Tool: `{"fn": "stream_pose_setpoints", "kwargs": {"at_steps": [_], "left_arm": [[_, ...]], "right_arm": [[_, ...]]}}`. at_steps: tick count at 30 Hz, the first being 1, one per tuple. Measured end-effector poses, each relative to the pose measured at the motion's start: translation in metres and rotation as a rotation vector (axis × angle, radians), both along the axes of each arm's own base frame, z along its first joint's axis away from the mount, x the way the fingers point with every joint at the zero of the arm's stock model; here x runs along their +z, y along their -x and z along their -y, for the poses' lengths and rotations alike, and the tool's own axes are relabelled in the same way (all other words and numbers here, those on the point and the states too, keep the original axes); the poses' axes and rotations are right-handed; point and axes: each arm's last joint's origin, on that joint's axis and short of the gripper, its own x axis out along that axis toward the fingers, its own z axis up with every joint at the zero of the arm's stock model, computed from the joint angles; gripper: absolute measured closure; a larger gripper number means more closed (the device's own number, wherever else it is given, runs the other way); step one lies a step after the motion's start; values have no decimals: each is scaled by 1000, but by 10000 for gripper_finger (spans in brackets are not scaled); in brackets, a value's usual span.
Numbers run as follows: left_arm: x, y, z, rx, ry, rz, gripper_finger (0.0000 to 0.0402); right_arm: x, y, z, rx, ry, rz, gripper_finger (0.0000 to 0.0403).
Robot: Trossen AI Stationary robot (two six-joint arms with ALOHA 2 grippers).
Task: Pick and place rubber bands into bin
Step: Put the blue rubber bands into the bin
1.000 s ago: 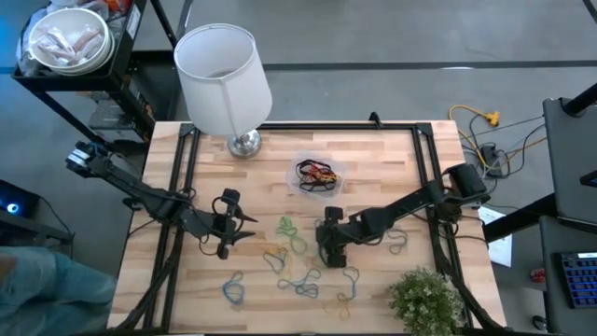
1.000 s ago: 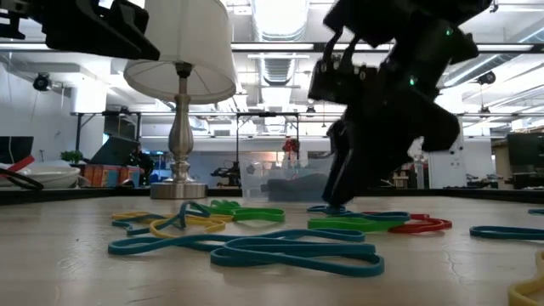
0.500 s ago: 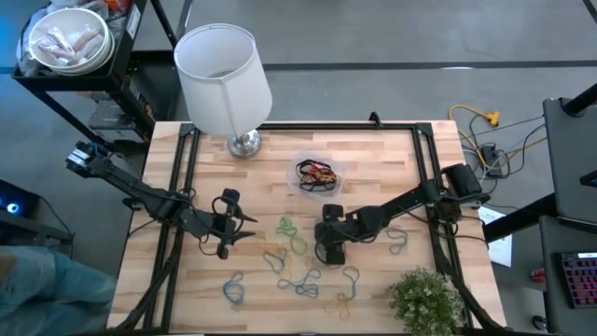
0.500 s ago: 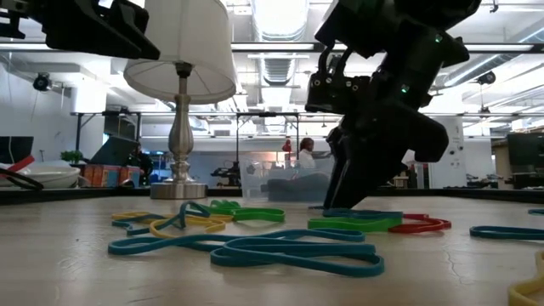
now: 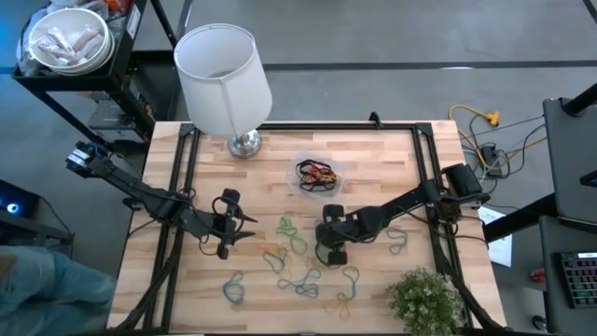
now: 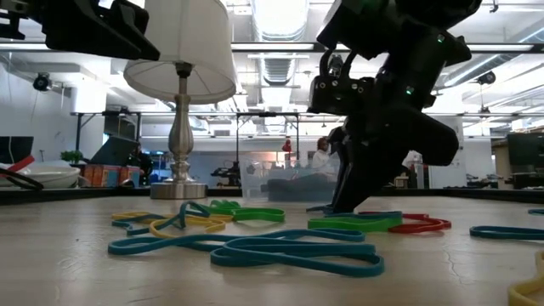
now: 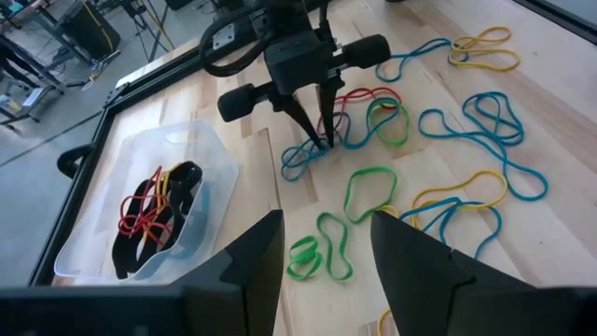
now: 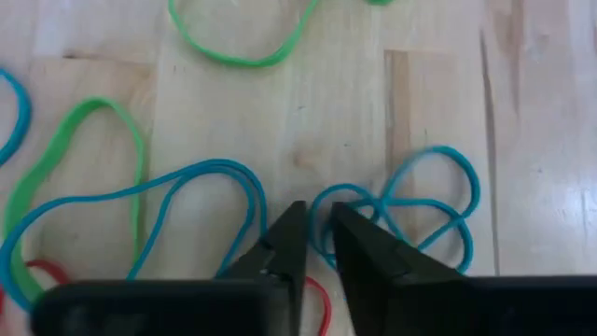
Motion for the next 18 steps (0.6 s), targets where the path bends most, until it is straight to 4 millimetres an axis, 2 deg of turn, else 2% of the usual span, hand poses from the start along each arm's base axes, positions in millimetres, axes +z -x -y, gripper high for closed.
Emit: {"fn": "stream_pose_setpoints", "kwargs": {"at_steps": [4,11,18], "left_arm": [[0,0,0,0,0,0,255],[0,0,0,0,-1,-2,255],[-4,-2,1,0,-10,-21,255]], "right_arm": [[2,-1,0,14,9,-11,392],[12,-5,-7,49,21,-14,394],[31,-13,-23,104,70,11,394]]}}
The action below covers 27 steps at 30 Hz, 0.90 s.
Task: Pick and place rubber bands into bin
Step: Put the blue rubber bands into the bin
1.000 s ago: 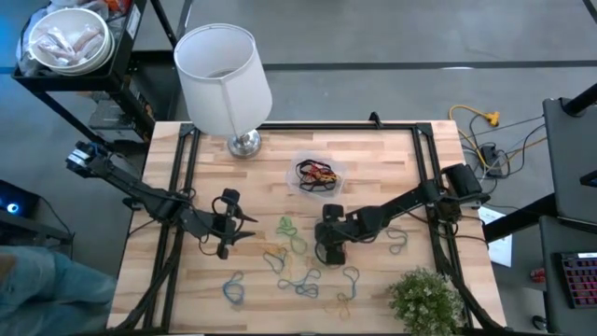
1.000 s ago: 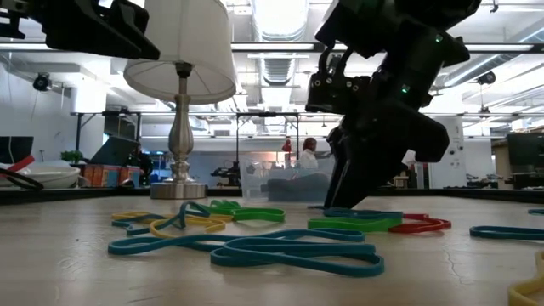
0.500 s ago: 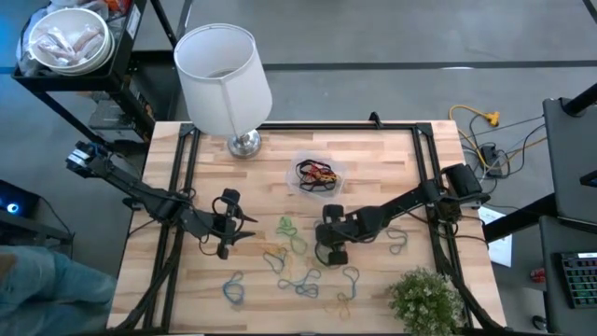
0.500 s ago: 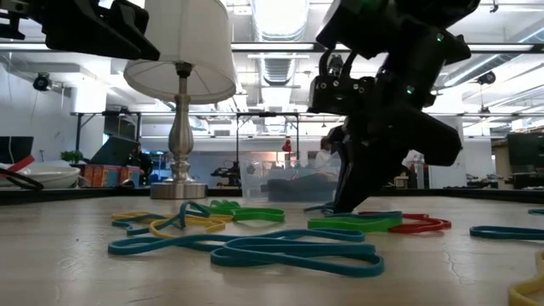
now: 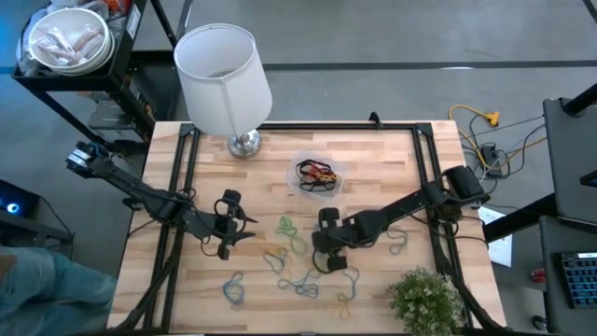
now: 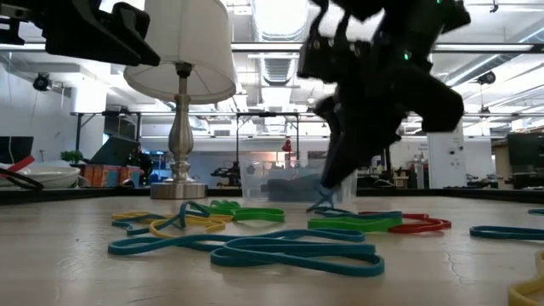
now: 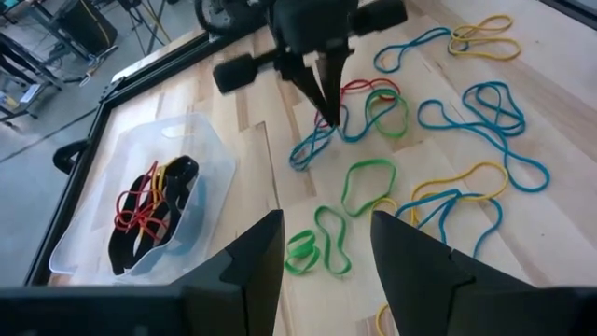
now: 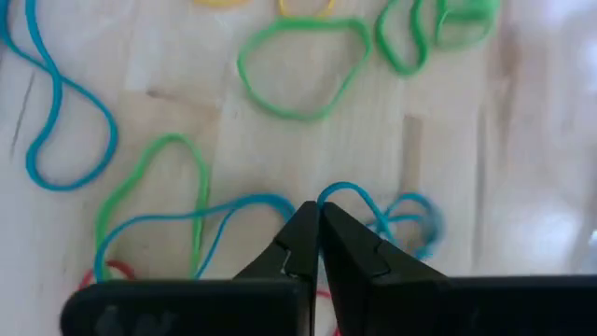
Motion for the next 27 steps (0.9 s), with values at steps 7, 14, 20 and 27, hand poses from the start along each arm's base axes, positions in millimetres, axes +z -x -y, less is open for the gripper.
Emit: {"fn": "stream_pose_setpoints", "kwargs": {"at_steps": [7,14,20,27], "left_arm": [[-1,-1,0,0,-2,-3,255],[-1,-1,0,0,-2,-2,255],[-1,-1,0,-1,-2,-2,255],[-1,-1,0,0,-2,-2,255]], "right_arm": [[24,-7,-11,21,162,48,394],[40,-13,-5,-17,359,79,394],[53,-22,11,-52,464,99,394],[78,-29,38,-106,511,137,394]]}}
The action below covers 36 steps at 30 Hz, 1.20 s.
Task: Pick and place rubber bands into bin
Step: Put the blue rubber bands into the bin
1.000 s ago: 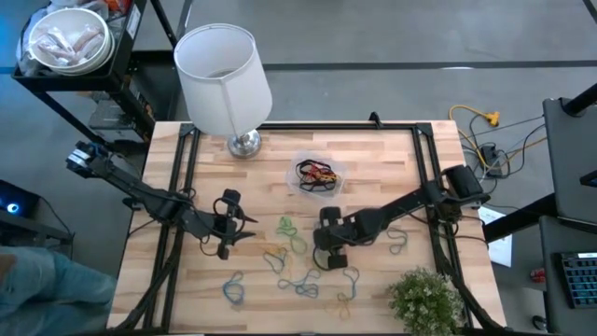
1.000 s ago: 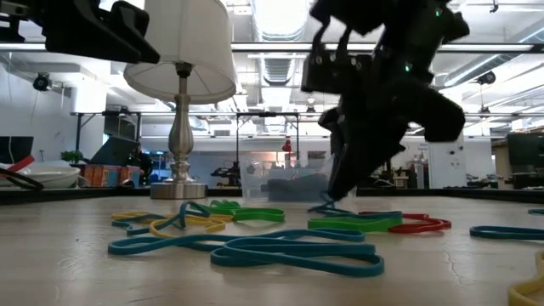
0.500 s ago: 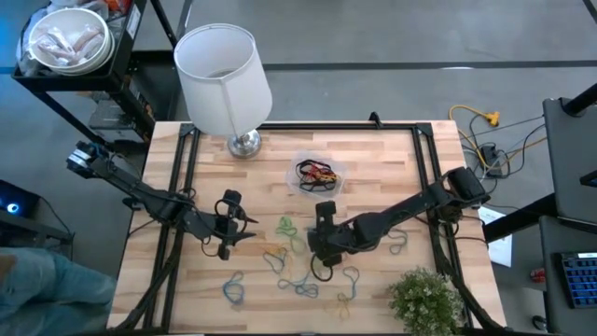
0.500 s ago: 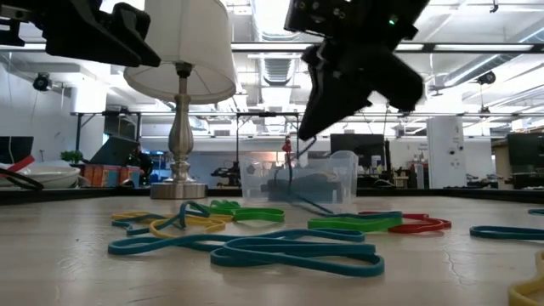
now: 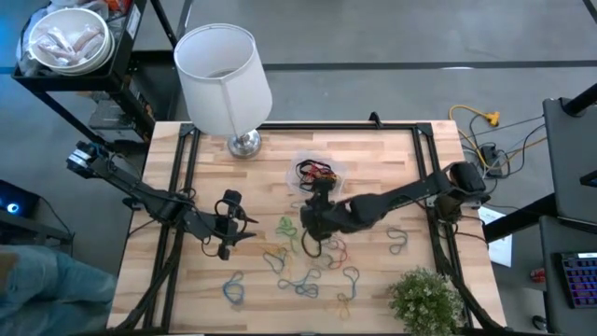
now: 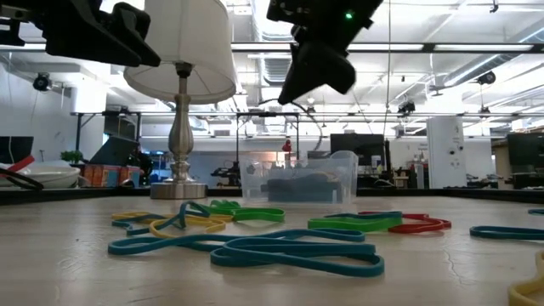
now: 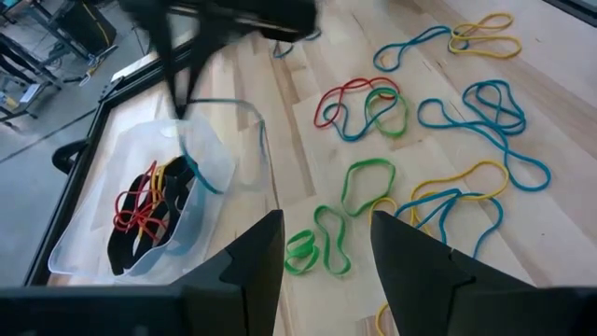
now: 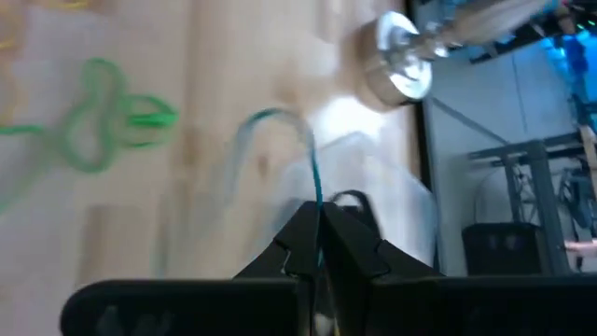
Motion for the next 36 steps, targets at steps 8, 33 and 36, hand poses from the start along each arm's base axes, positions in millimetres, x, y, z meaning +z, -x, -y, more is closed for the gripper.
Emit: {"fn": "stream_pose_setpoints", "kwargs": {"at_steps": [8,33,36], "left_arm": [[0,0,0,0,0,0,255],[0,0,0,0,-1,0,255],[0,0,0,0,-1,-1,255]], "right_arm": [[18,2,43,-94,5,27,394],[-14,21,131,-315,-341,1,394],[-18,23,137,-303,-471,4,389]]}}
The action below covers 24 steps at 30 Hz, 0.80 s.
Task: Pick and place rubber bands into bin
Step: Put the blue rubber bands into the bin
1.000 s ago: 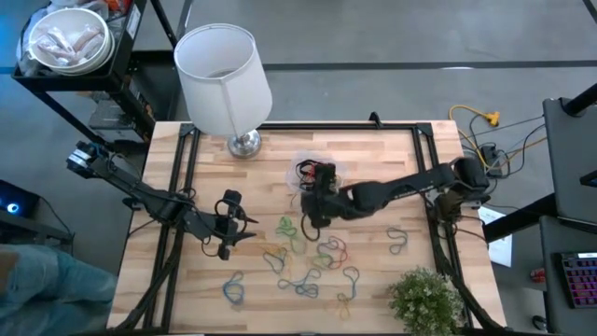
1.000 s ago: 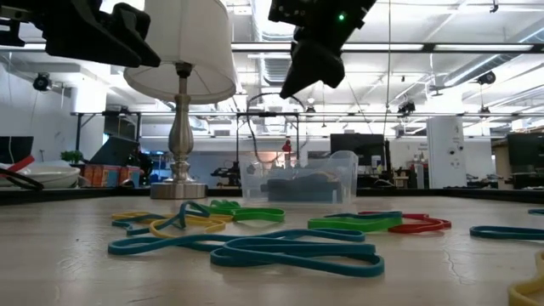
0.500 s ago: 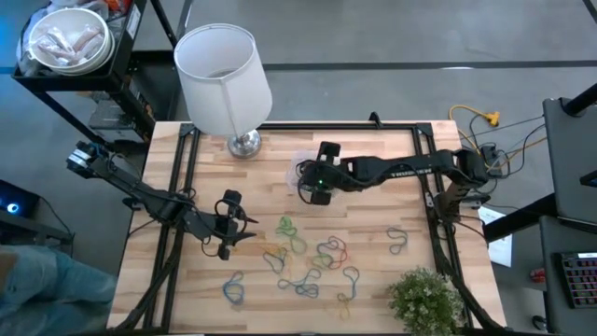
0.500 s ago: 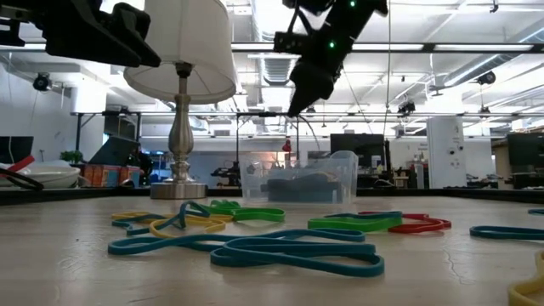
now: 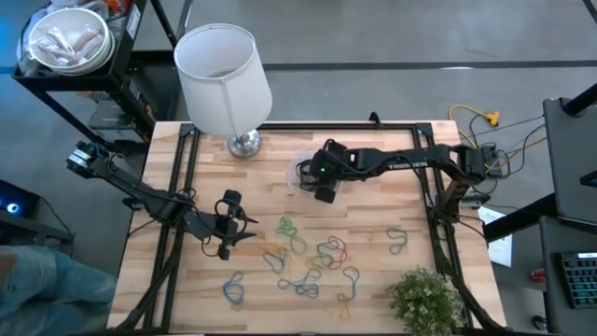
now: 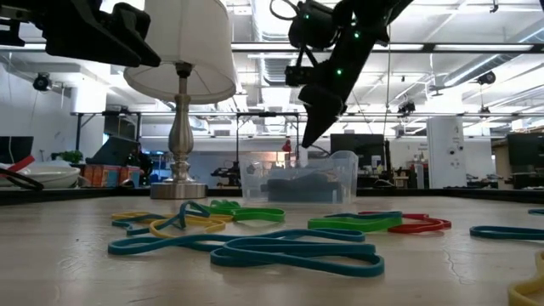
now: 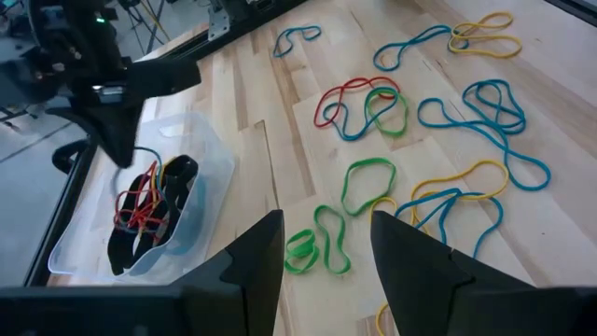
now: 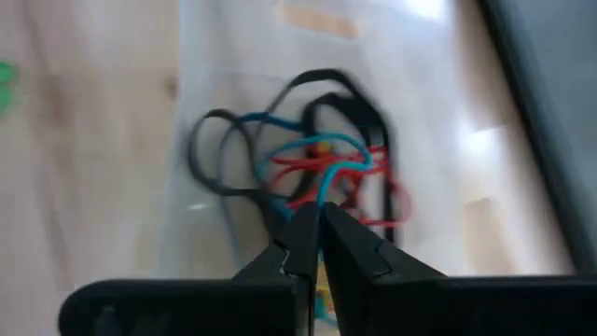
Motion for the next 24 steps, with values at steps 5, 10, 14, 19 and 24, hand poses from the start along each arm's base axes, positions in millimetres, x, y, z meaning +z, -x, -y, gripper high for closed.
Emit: {"fn": "stream_pose_setpoints", "kwargs": {"at_steps": [5,10,14,19,24], "left_arm": [[0,0,0,0,0,0,255],[0,0,0,0,0,-1,255],[-1,1,0,5,7,-9,255],[-7,4,0,-15,74,-85,255],[-14,5,5,-50,171,-174,255]], "right_arm": [[-3,2,7,-25,-48,8,349],[-2,2,6,-23,-48,10,296],[1,3,3,-4,-68,15,266],[12,3,-20,113,-143,56,253],[22,4,-58,260,-126,67,255]]}}
